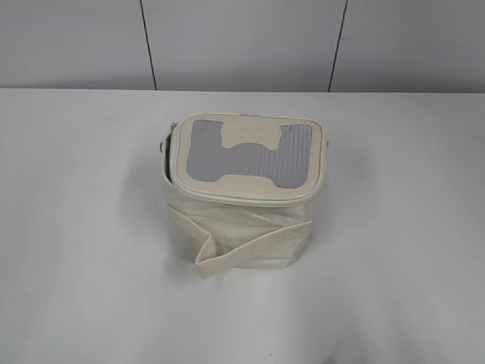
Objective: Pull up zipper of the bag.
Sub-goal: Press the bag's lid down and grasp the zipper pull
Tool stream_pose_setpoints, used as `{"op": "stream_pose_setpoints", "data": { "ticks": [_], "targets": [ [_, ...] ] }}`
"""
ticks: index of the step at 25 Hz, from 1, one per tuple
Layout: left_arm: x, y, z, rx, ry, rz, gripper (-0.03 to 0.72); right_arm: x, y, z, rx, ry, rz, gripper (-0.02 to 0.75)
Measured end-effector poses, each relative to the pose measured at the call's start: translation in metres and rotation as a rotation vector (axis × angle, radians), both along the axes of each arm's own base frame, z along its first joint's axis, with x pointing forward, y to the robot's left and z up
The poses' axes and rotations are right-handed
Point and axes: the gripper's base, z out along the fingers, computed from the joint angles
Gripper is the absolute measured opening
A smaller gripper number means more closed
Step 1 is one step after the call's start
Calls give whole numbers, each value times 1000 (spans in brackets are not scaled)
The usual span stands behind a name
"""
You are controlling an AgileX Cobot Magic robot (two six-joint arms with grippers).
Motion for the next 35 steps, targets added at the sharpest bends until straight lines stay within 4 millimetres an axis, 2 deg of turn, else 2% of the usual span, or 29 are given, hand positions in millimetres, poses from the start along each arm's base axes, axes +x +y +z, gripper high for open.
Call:
{"op": "stream_pose_setpoints", "data": {
  "ticks": [35],
  "targets": [
    [0,0,0,-1,0,-1,216,0,0,0,0,0,0,438]
  ]
}}
